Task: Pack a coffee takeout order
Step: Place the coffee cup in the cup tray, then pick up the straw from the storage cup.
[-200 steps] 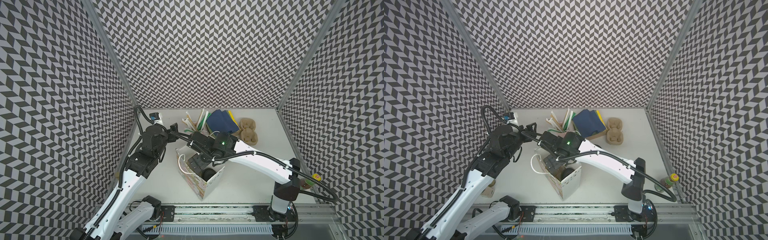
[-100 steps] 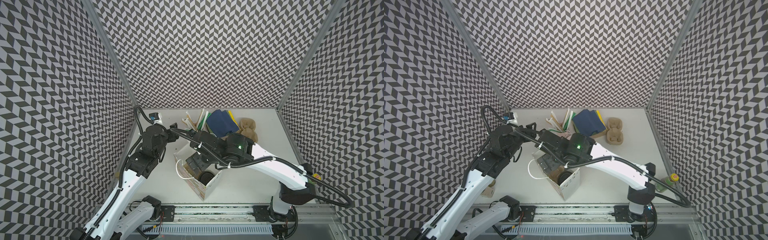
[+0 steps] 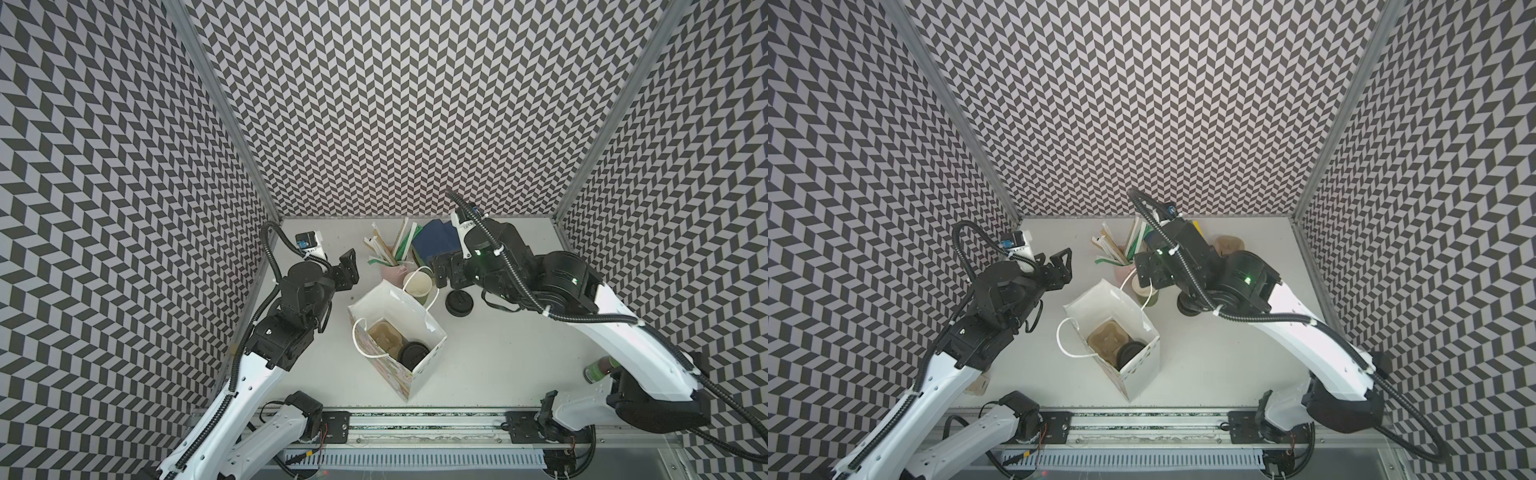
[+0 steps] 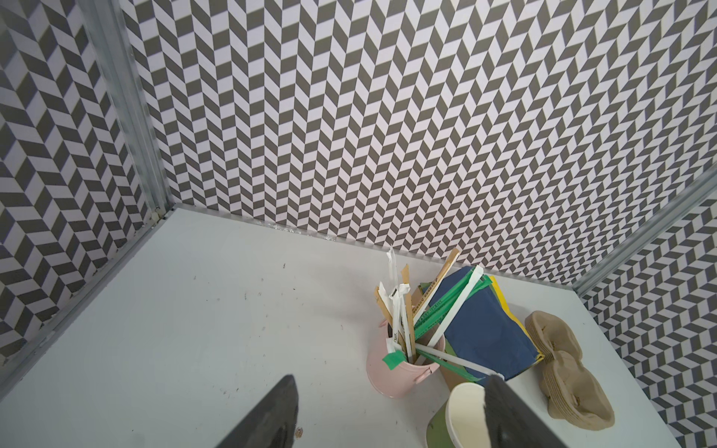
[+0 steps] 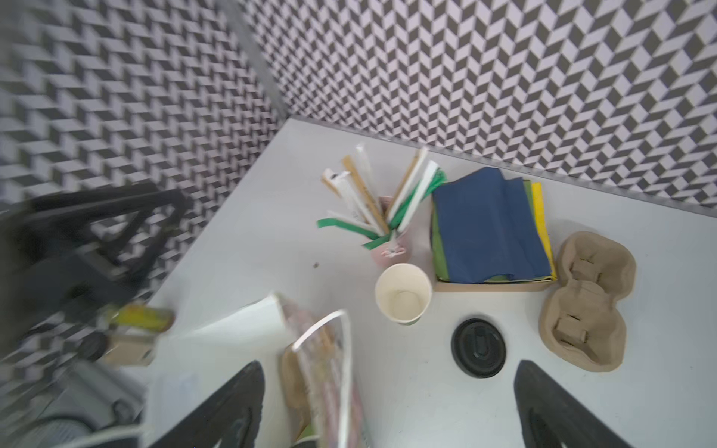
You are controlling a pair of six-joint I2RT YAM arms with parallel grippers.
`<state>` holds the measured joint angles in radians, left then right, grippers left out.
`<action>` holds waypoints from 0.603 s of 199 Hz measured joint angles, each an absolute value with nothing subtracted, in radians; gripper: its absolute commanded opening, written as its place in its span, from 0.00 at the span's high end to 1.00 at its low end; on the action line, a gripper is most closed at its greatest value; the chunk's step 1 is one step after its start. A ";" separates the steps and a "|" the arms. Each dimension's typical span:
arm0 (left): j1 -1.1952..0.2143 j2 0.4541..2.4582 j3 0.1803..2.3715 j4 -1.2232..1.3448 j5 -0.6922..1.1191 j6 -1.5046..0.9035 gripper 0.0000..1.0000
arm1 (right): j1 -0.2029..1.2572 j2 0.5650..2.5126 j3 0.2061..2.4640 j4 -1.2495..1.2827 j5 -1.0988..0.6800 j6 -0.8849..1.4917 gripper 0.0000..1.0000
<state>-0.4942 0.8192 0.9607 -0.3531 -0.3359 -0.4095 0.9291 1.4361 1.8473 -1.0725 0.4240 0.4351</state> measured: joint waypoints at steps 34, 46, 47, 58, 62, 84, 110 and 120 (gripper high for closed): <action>-0.554 0.772 0.937 -0.326 -0.401 -0.405 0.24 | 0.712 1.435 1.643 -0.890 0.333 0.422 0.02; -0.572 0.759 0.926 -0.313 -0.419 -0.403 0.24 | 0.651 1.436 1.597 -0.834 0.289 0.418 0.02; -0.573 0.758 0.926 -0.313 -0.420 -0.403 0.24 | 0.648 1.436 1.595 -0.831 0.287 0.418 0.02; -0.583 0.758 0.921 -0.305 -0.430 -0.402 0.24 | 0.603 1.441 1.566 -0.780 0.252 0.413 0.03; -0.585 0.759 0.921 -0.302 -0.432 -0.401 0.24 | 0.588 1.444 1.557 -0.759 0.243 0.412 0.02; -0.585 0.791 0.926 -0.288 -0.432 -0.391 0.23 | 0.513 1.493 1.532 -0.666 0.205 0.415 0.02; -0.567 0.881 0.973 -0.282 -0.408 -0.386 0.23 | 0.449 1.562 1.493 -0.567 0.178 0.445 0.02; -0.543 0.926 1.005 -0.279 -0.372 -0.386 0.23 | 0.433 1.572 1.461 -0.537 0.173 0.458 0.02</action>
